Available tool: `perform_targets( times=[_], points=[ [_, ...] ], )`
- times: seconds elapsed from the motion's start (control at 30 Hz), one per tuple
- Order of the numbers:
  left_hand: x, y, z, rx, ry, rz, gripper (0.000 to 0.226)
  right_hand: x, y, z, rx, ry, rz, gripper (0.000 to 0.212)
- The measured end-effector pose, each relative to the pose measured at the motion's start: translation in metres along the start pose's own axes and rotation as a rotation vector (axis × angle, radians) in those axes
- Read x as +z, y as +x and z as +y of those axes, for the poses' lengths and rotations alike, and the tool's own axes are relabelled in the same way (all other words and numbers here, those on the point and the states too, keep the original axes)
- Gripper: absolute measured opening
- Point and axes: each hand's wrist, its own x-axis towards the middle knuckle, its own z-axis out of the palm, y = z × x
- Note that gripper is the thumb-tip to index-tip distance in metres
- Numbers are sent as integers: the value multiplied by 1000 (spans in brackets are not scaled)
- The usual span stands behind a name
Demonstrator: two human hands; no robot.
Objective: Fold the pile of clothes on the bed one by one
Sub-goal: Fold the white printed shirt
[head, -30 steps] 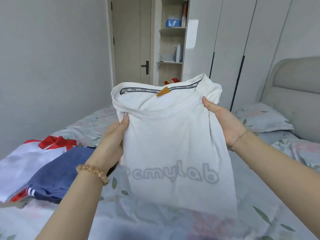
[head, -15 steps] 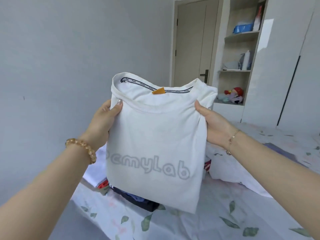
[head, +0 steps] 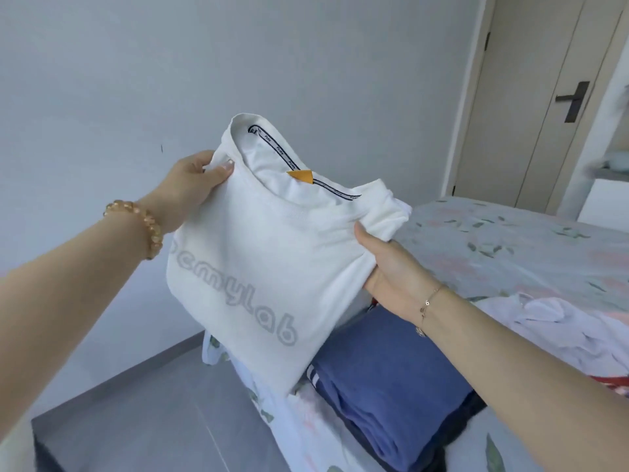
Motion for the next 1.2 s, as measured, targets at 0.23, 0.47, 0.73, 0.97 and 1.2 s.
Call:
perform_targets(
  times=[0.23,0.47,0.73,0.97,1.2],
  points=[
    [50,109,-63,-60,239,-114,21,-40,78,55,49,151,112,31],
    [163,160,-185,-137,336,-192,21,-134,124,109,184,-73,400,28],
    [209,187,-232,-141,238,-95,23,-183,161,115,92,-38,637,28],
    [205,148,-235,-190,552,-298,48,-182,159,108,228,3,543,33],
    [133,17,-223,-139,846,-727,100,-121,120,103,-24,-1217,411,87]
  ],
)
